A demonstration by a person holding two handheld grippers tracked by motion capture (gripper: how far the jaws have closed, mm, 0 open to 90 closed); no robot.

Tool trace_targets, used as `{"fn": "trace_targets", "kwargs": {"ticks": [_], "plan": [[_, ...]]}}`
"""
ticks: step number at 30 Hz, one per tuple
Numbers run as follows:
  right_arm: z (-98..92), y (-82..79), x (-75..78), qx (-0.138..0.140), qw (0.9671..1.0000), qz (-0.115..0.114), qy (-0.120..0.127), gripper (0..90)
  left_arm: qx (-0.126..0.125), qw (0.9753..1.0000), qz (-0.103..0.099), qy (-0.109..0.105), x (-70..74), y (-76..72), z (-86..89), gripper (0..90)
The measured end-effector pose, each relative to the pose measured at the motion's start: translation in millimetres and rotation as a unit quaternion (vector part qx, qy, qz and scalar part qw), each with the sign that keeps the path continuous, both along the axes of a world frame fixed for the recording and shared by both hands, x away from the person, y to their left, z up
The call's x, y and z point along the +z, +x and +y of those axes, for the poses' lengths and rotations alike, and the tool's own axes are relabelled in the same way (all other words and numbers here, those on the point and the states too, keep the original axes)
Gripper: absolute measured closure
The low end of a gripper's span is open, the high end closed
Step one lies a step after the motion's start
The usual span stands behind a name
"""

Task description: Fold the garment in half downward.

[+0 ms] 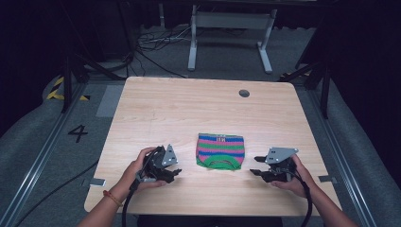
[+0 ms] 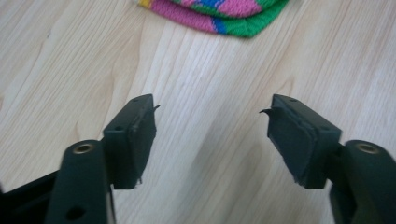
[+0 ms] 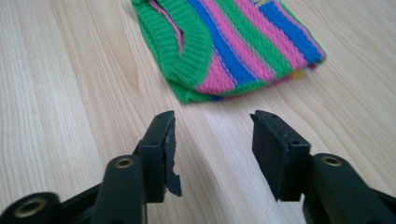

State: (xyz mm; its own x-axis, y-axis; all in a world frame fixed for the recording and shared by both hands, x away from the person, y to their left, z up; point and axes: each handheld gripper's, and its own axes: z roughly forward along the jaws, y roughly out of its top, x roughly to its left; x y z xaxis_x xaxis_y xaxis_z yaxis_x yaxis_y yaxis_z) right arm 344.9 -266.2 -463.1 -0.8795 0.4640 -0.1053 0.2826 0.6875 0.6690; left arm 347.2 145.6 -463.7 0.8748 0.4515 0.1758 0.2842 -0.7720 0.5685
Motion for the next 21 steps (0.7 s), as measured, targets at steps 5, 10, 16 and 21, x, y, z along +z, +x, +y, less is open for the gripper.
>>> {"fn": "trace_targets", "kwargs": {"ticks": [5, 10, 16, 21], "plan": [[-17.4, -3.3, -2.4, -0.026, 0.9997, -0.005, -0.003, 40.4, 0.014, 0.9998, 0.011, 0.001, -4.1, -5.1, 16.6, 24.8], [-36.2, -6.4, -5.5, -0.055, 0.9985, -0.004, 0.001, 35.9, 0.03, 0.9994, 0.019, 0.001, -10.0, -10.8, 37.8, 21.2], [-61.7, -10.6, -10.2, -0.093, 0.9956, -0.004, 0.011, 31.9, 0.045, 0.9988, 0.022, -0.005, -12.2, -14.8, 56.8, 20.6], [-82.0, -15.8, -16.3, -0.126, 0.9918, 0.001, 0.02, 30.3, 0.055, 0.9982, 0.026, -0.001, -17.2, -16.1, 68.5, 19.8]]}}
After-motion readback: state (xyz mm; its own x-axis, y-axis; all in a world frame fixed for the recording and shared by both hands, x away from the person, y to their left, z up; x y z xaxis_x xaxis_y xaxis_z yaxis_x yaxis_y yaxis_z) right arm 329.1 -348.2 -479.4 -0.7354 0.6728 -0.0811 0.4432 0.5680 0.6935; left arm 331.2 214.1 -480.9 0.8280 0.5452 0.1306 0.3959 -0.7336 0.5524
